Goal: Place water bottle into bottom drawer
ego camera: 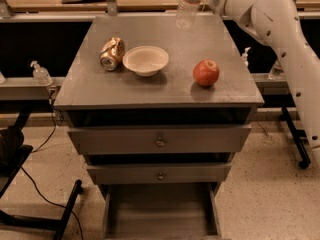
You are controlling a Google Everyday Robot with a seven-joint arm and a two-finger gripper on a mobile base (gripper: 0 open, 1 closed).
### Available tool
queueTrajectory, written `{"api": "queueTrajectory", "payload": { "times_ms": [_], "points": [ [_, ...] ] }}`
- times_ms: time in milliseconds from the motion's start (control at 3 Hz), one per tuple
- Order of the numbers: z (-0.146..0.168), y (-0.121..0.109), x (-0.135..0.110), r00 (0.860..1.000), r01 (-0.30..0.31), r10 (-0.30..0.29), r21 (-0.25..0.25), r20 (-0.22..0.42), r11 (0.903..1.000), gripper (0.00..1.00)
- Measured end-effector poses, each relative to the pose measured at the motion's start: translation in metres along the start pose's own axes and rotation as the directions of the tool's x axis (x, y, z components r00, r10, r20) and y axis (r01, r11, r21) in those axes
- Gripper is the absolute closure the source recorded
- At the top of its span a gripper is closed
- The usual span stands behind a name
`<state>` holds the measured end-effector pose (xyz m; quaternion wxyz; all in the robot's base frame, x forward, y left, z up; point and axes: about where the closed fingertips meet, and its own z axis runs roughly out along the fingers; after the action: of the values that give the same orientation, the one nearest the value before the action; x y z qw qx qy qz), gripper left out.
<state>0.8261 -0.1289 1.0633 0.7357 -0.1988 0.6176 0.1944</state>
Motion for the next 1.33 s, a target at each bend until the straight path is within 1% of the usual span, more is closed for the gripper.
{"api": "queueTrajectory", "payload": {
  "times_ms": [333, 667, 1000, 1333],
  "points": [
    [0.008, 0.026, -0.014, 0.997, 0.067, -0.065, -0.046, 0.034, 0.9967, 1.0],
    [0.008, 0.022, -0.01, 0.997, 0.07, -0.068, -0.046, 0.03, 0.9965, 1.0],
    [0.019, 0.033, -0.007, 0.997, 0.055, -0.048, -0.123, 0.058, 0.9909, 1.0],
    [0.014, 0.062, -0.008, 0.993, 0.027, 0.005, -0.274, 0.116, 0.9614, 1.0]
  ]
}}
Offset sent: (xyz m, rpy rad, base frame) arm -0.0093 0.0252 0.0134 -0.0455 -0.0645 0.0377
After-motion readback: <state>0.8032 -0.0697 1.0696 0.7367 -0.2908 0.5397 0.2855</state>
